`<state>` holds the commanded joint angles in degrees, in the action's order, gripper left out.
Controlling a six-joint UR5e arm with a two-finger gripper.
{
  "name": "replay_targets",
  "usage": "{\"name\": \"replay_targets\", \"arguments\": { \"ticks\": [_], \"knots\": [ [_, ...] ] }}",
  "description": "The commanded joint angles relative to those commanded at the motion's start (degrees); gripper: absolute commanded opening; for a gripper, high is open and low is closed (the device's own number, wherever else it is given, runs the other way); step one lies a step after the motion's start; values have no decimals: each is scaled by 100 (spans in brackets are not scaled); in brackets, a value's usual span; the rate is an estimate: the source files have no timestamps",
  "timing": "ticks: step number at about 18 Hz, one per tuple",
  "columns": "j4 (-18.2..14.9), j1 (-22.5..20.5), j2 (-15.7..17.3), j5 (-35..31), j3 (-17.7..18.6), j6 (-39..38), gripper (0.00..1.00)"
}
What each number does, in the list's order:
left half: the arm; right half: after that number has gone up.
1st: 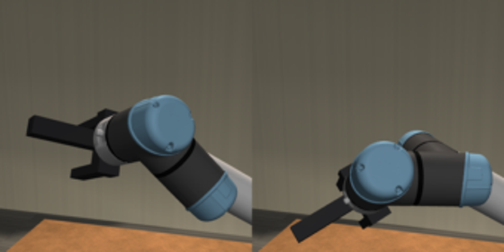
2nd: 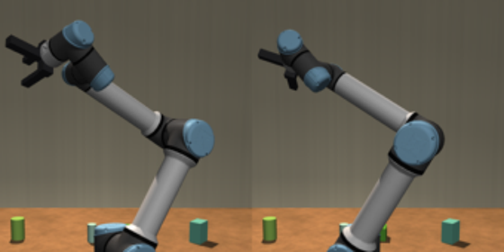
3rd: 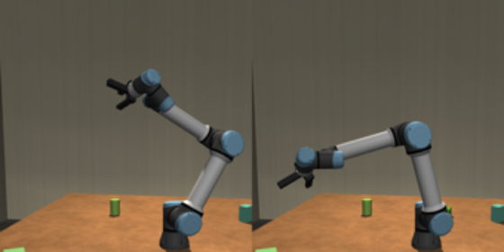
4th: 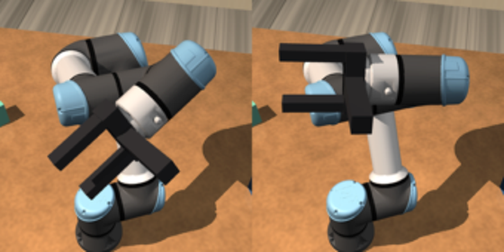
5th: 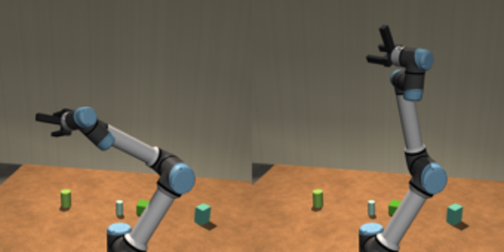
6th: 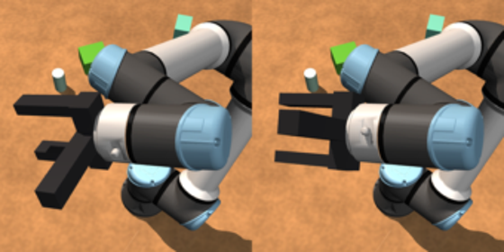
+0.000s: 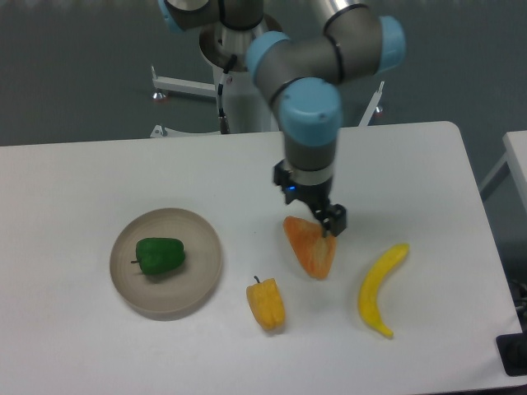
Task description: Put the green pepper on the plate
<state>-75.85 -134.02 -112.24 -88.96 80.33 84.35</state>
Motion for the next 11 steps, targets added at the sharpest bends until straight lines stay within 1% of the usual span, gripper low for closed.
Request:
{"name": "replay_targets", "arguments": {
  "ticks": [1, 4, 8, 11],
  "knots": [
    [-61, -132, 0, 97, 9, 177, 100],
    [-263, -326, -35, 72, 17, 502, 100],
    [-273, -572, -44, -15, 18, 934, 100],
    [-229, -582, -79, -60, 44, 943, 100]
  ]
}}
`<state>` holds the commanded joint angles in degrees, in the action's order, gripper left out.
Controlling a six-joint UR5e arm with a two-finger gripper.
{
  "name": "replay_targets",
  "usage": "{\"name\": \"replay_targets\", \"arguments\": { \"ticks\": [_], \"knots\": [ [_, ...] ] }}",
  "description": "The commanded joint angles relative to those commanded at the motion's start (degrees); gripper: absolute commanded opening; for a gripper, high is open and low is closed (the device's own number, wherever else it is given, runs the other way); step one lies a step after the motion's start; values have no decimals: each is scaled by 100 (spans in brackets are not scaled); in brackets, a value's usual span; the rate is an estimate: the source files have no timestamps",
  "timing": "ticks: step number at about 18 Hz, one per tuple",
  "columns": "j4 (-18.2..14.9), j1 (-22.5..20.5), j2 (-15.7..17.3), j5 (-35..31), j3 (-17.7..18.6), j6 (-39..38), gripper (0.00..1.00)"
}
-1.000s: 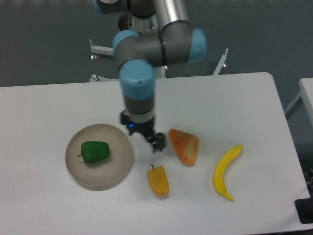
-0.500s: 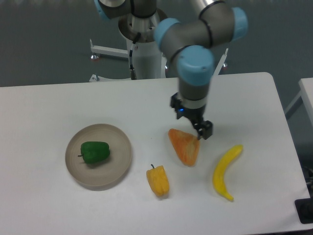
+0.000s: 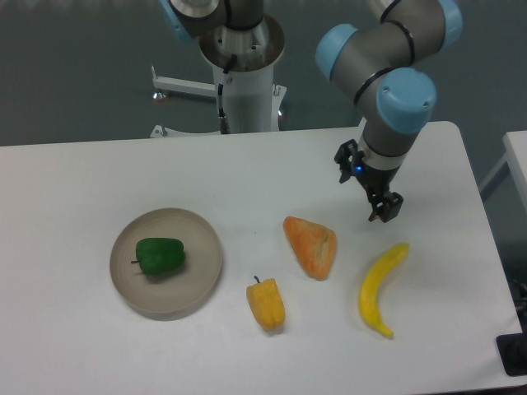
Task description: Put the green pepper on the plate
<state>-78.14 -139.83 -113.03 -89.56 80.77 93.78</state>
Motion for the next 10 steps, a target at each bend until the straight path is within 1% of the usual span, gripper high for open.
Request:
{"name": "replay_targets", "arguments": {
  "ticks": [4, 10],
  "knots": [
    [62, 0, -123, -158, -105, 61, 100],
    [62, 9, -123, -158, -114, 62, 100]
  ]
}}
